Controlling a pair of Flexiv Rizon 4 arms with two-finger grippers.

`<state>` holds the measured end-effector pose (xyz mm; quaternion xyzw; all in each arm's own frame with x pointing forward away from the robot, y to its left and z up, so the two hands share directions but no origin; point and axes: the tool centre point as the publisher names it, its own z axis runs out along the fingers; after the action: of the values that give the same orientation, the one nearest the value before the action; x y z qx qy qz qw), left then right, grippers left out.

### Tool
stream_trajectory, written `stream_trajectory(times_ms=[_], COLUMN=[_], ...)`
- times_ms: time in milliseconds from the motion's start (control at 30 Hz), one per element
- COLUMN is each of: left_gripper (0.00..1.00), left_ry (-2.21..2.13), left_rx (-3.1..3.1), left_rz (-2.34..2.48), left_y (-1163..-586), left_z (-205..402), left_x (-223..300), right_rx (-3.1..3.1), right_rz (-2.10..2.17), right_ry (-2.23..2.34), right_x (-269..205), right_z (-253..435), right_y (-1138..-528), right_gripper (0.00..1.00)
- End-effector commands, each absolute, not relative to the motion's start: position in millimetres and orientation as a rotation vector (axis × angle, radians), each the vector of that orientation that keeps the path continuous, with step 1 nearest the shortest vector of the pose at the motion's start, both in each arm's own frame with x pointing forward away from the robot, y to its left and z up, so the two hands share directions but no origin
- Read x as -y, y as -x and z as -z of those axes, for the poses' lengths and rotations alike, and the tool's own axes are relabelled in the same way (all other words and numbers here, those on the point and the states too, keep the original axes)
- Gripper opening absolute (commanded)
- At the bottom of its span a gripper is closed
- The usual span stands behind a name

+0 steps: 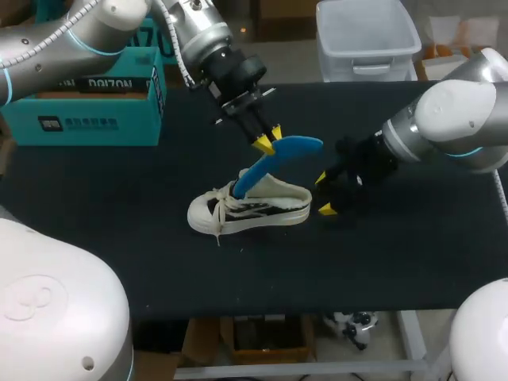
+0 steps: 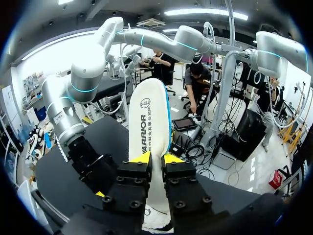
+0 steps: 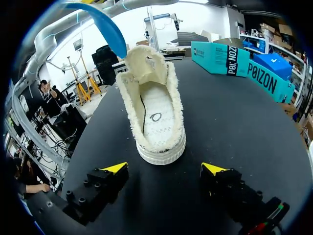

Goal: Open the shoe tongue, take the insole out of the shoe, put the insole back into the shoe, and pack the shoe into the shoebox

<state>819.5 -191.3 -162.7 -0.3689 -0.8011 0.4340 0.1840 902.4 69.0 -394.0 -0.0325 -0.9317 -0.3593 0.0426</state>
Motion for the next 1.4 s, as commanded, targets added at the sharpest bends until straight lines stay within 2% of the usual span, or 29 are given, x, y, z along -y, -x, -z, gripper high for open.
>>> stream_trajectory(times_ms=[33,333,767,1400], left_gripper=[0.00,0.00,0.00,0.00], left_ry=[1.021,0.990,0.835,0.627], left_rx=[2.156,2.195,2.388,2.553], left_rz=[-1.323,-1.385,-1.408,-1.473], left_y=[-833,-821,-807,-783], left_z=[159,146,141,154], left_x=[166,140,88,13], right_rx=[2.915,3.008,3.058,3.083], right_rz=[0.940,0.731,0.489,0.197], right_ry=[0.081,-0.006,-0.188,-0.213], right_x=[-60,-75,-123,-181], right_z=[355,317,311,316], right_y=[-904,-929,-957,-939], right_gripper=[1.00,1.00,1.00,1.00])
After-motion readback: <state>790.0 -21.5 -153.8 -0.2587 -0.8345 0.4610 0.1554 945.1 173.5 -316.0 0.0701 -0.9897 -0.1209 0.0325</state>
